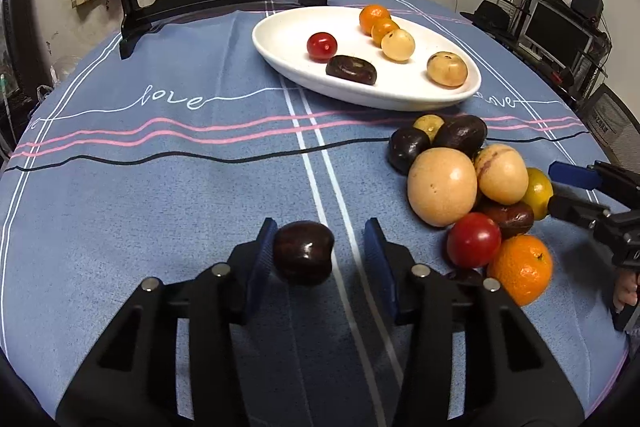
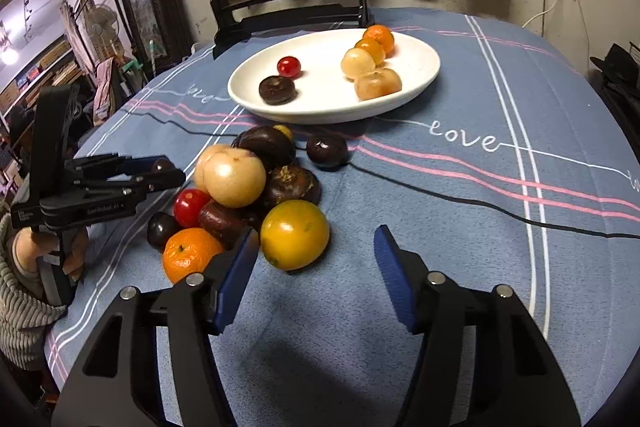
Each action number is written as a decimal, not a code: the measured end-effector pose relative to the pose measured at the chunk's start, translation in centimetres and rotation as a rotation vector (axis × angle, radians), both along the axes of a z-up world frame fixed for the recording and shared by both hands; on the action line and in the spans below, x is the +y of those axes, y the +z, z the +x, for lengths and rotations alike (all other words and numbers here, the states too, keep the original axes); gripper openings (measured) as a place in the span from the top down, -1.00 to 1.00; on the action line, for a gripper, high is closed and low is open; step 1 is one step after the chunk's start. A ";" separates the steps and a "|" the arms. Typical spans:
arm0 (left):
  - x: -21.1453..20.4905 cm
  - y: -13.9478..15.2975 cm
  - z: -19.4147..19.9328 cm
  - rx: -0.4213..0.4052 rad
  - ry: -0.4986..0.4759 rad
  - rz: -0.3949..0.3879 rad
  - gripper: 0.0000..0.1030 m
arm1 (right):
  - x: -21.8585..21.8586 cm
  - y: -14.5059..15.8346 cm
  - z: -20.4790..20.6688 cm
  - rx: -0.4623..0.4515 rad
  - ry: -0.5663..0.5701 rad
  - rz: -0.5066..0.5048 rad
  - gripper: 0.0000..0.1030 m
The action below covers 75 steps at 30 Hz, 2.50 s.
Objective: Organize fruits
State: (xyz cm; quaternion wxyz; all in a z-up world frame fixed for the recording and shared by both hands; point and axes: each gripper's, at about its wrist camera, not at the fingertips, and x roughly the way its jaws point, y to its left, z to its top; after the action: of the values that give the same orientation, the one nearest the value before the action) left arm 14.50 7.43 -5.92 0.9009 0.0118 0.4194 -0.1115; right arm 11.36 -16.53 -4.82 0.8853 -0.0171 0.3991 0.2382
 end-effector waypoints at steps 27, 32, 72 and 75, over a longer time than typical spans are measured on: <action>-1.4 0.7 -1.4 -0.045 -0.032 0.033 0.47 | -1.2 0.8 0.8 -0.004 -0.037 0.094 0.23; -1.0 0.2 -1.2 -0.014 -0.030 0.024 0.30 | -0.9 0.5 0.8 0.010 -0.031 0.084 0.23; -1.0 3.9 14.3 -0.045 0.058 -0.121 -0.40 | 2.3 6.3 12.7 -0.130 -0.083 0.162 -0.51; -0.2 5.0 12.9 -0.068 0.071 -0.122 -0.47 | 0.9 8.4 11.0 -0.161 -0.073 0.226 -0.51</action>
State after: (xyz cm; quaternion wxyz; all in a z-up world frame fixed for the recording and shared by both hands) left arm 27.40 7.26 -0.95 0.9170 -0.0543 0.3811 -0.1042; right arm 22.33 -15.67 3.57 0.9187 0.0781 0.2980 0.2472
